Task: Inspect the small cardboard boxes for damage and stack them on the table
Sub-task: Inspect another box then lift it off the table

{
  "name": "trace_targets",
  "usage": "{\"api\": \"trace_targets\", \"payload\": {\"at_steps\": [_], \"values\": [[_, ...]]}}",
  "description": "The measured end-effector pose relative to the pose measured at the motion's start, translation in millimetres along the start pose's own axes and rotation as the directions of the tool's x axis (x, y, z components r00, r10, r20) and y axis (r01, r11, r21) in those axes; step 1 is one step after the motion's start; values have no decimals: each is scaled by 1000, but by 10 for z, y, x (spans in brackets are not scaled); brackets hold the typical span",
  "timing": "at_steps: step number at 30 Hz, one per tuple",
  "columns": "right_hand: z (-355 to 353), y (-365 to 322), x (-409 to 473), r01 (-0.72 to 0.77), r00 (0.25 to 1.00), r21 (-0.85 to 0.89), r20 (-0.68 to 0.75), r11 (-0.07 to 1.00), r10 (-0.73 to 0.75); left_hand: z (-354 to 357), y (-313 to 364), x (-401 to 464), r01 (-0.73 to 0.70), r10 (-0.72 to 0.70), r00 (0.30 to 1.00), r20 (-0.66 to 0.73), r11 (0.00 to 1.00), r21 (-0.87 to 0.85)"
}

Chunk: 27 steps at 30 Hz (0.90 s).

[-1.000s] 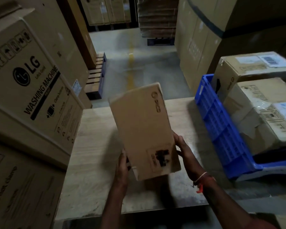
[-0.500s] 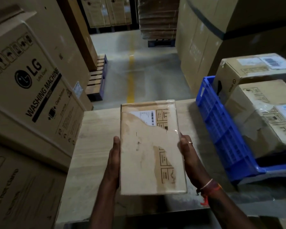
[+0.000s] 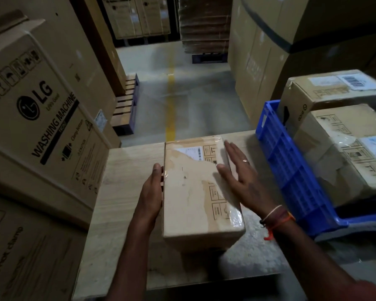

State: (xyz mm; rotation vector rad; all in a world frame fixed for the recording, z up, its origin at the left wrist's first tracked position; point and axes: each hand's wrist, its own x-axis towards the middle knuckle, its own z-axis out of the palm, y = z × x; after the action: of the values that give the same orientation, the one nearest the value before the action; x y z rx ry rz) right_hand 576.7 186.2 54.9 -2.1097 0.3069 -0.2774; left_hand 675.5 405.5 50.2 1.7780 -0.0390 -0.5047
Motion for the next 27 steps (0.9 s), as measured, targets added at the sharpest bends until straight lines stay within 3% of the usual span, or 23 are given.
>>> {"api": "trace_targets", "payload": {"at_steps": [2, 4, 7, 10, 13, 15, 20, 27], "values": [[39, -72, -15, 151, 987, -238, 98, 959, -131, 41, 9, -41, -94, 97, 995, -34, 992, 80], [79, -104, 1, 202, 970, -430, 209, 880, -120, 73, 9, -75, -162, 179, 980, -82, 970, 180], [47, -148, 65, 221, 961, -597, 269, 771, -67, 72, 97, -118, -268, 351, 922, -165, 883, 385], [23, -195, 69, 251, 955, -686, 292, 683, -58, 168, 212, -178, -418, 540, 842, 1, 651, 634], [34, -248, 45, 239, 962, -745, 270, 623, -47, 329, 238, -247, -442, 520, 834, 188, 423, 791], [72, -302, -40, 225, 969, -755, 241, 616, -60, 370, 199, -239, -405, 450, 861, 235, 329, 853], [235, -294, -283, 161, 976, -652, 216, 741, -22, 403, 175, -240, -378, 405, 884, 236, 319, 869], [169, -359, -77, 176, 966, -652, 257, 737, -3, 392, 237, -213, -369, 446, 880, 162, 428, 825]]}}
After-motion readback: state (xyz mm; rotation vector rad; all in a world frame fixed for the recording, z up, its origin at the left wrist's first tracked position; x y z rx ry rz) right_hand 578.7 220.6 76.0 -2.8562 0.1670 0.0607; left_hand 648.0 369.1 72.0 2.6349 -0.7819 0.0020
